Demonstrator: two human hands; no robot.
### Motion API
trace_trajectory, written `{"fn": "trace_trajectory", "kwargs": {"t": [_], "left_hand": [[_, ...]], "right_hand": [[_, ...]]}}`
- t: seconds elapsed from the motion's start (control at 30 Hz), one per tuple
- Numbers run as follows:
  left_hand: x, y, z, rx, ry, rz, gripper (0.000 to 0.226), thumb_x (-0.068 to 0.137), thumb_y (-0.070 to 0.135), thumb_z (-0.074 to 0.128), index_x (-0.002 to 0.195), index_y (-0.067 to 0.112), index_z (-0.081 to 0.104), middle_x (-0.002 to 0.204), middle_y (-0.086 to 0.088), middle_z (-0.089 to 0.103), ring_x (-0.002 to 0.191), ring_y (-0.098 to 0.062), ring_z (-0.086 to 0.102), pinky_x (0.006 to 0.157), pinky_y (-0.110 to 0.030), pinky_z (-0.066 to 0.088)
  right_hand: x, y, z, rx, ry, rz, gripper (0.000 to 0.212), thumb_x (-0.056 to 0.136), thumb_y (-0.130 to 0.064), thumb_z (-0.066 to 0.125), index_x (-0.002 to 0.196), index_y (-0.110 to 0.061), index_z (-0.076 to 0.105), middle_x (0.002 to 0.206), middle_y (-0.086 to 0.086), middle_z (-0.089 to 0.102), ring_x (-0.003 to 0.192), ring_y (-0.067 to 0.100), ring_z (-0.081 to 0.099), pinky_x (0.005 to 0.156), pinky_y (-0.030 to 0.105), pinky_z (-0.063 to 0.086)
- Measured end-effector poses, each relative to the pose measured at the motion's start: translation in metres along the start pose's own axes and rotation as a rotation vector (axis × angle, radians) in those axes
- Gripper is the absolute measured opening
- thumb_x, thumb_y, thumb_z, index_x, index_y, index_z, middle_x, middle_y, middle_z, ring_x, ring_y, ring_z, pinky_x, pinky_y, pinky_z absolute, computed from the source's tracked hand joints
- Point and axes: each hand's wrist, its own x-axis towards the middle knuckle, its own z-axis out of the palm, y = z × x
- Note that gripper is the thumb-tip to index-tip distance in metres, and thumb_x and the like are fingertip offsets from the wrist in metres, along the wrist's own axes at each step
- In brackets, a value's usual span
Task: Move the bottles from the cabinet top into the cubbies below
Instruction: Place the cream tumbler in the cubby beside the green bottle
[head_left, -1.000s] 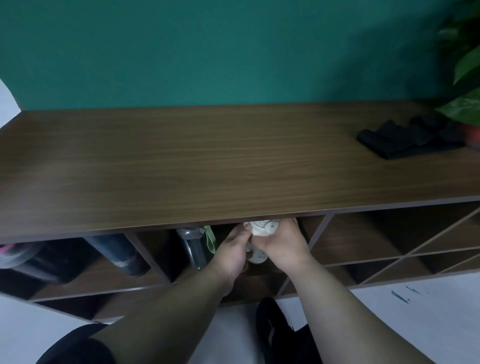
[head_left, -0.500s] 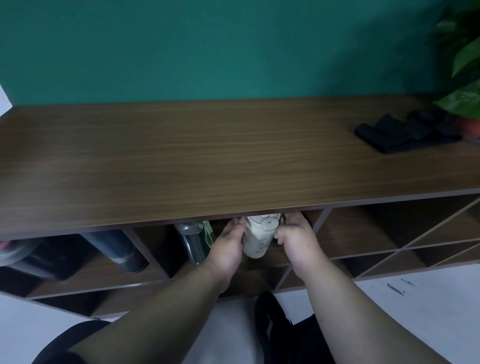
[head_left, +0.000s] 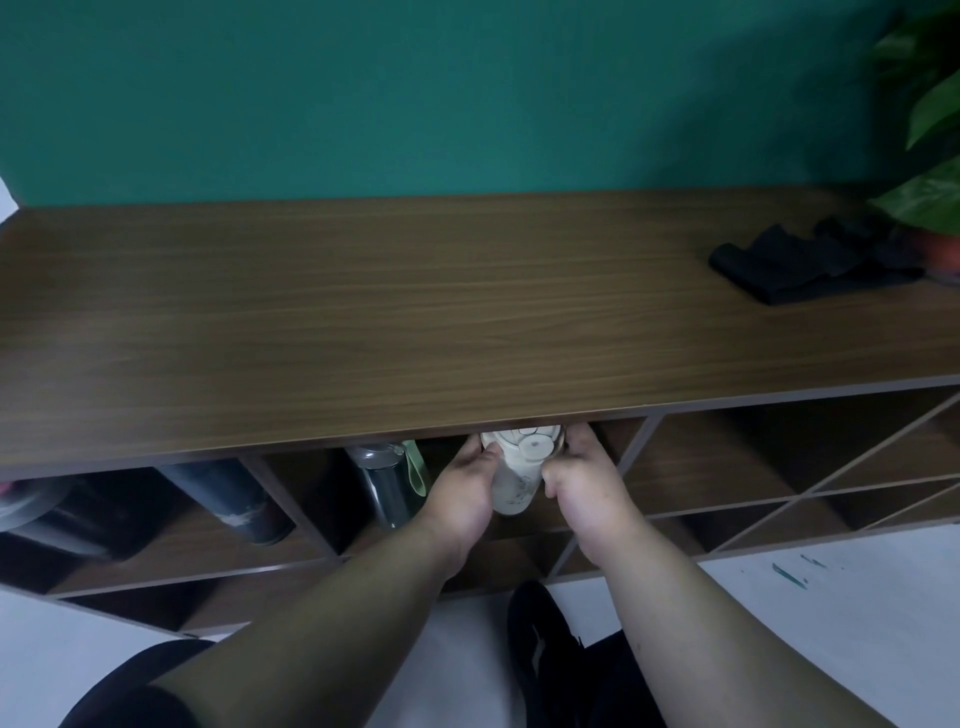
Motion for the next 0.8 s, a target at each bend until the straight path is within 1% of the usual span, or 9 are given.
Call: {"fn": "trace_trajectory", "kwargs": {"t": [0.13, 0.27, 0.47, 0.57, 0.63, 0.67, 0.7, 0.73, 0.8], "left_hand": [[-0.003, 0.003, -0.002, 0.007, -0.009, 0.012, 0.026, 0.107, 0.025, 0.038, 0.121, 0.038, 0.055, 0.116, 0.015, 0.063, 0.12, -0.017, 0.058, 0.097, -0.031, 0.036], [-0.004, 0.006, -0.003, 0.01, -0.011, 0.019, 0.024, 0.107, 0.025, 0.038, 0.117, 0.039, 0.055, 0.121, 0.012, 0.062, 0.12, -0.016, 0.057, 0.099, -0.031, 0.035], [-0.009, 0.011, -0.002, -0.031, -0.019, 0.042, 0.025, 0.108, 0.026, 0.037, 0.124, 0.039, 0.051, 0.119, 0.013, 0.059, 0.114, -0.013, 0.056, 0.097, -0.03, 0.034], [-0.014, 0.008, -0.008, -0.047, -0.003, -0.003, 0.035, 0.106, 0.035, 0.04, 0.14, 0.038, 0.047, 0.128, 0.016, 0.055, 0.118, -0.012, 0.053, 0.108, -0.035, 0.037], [-0.022, -0.001, -0.019, -0.055, 0.003, -0.09, 0.042, 0.102, 0.043, 0.046, 0.144, 0.037, 0.046, 0.139, 0.016, 0.053, 0.126, -0.014, 0.053, 0.112, -0.041, 0.038], [-0.029, -0.006, -0.027, -0.048, -0.014, -0.131, 0.043, 0.101, 0.044, 0.048, 0.144, 0.038, 0.046, 0.14, 0.013, 0.054, 0.127, -0.015, 0.053, 0.111, -0.043, 0.04], [-0.04, -0.011, -0.037, -0.02, -0.037, -0.167, 0.039, 0.101, 0.044, 0.049, 0.139, 0.039, 0.048, 0.138, 0.01, 0.056, 0.125, -0.016, 0.054, 0.109, -0.044, 0.041], [-0.05, -0.016, -0.049, 0.02, -0.058, -0.191, 0.033, 0.1, 0.042, 0.05, 0.133, 0.039, 0.051, 0.134, 0.008, 0.058, 0.122, -0.017, 0.055, 0.109, -0.045, 0.041], [-0.066, -0.026, -0.076, 0.058, -0.047, -0.21, 0.019, 0.1, 0.035, 0.052, 0.117, 0.034, 0.06, 0.126, 0.005, 0.063, 0.115, -0.017, 0.058, 0.108, -0.044, 0.041]], "right_hand": [[-0.003, 0.001, 0.003, 0.021, 0.02, 0.004, 0.076, 0.045, -0.001, 0.042, 0.119, -0.012, 0.058, 0.092, -0.005, 0.068, 0.089, 0.012, 0.062, 0.074, 0.024, 0.043], [-0.005, 0.002, 0.007, 0.041, 0.037, 0.014, 0.079, 0.046, 0.0, 0.042, 0.123, -0.015, 0.058, 0.101, -0.002, 0.071, 0.099, 0.015, 0.065, 0.082, 0.027, 0.045], [-0.009, -0.001, 0.013, 0.024, 0.067, 0.031, 0.078, 0.054, -0.005, 0.05, 0.129, -0.023, 0.054, 0.114, 0.0, 0.072, 0.111, 0.021, 0.066, 0.099, 0.042, 0.051], [-0.016, -0.002, 0.016, -0.026, 0.107, 0.062, 0.082, 0.068, 0.005, 0.052, 0.143, -0.027, 0.042, 0.121, -0.005, 0.067, 0.112, 0.018, 0.063, 0.094, 0.036, 0.051], [-0.028, 0.0, 0.018, -0.021, 0.144, 0.138, 0.086, 0.077, 0.009, 0.051, 0.153, -0.023, 0.028, 0.118, -0.004, 0.06, 0.098, 0.014, 0.06, 0.079, 0.03, 0.046], [-0.034, 0.004, 0.021, -0.027, 0.154, 0.2, 0.081, 0.079, 0.008, 0.052, 0.152, -0.018, 0.029, 0.107, -0.002, 0.058, 0.086, 0.012, 0.056, 0.071, 0.03, 0.043], [-0.041, 0.008, 0.024, -0.041, 0.138, 0.258, 0.074, 0.077, 0.003, 0.056, 0.147, -0.015, 0.035, 0.099, -0.001, 0.057, 0.08, 0.011, 0.053, 0.067, 0.03, 0.041], [-0.049, 0.01, 0.03, -0.057, 0.089, 0.328, 0.069, 0.071, -0.006, 0.06, 0.137, -0.013, 0.044, 0.098, 0.004, 0.059, 0.082, 0.015, 0.054, 0.069, 0.032, 0.043], [-0.057, 0.009, 0.042, -0.101, -0.029, 0.423, 0.066, 0.059, -0.018, 0.063, 0.125, -0.014, 0.055, 0.111, 0.011, 0.062, 0.099, 0.027, 0.059, 0.089, 0.042, 0.051]]}}
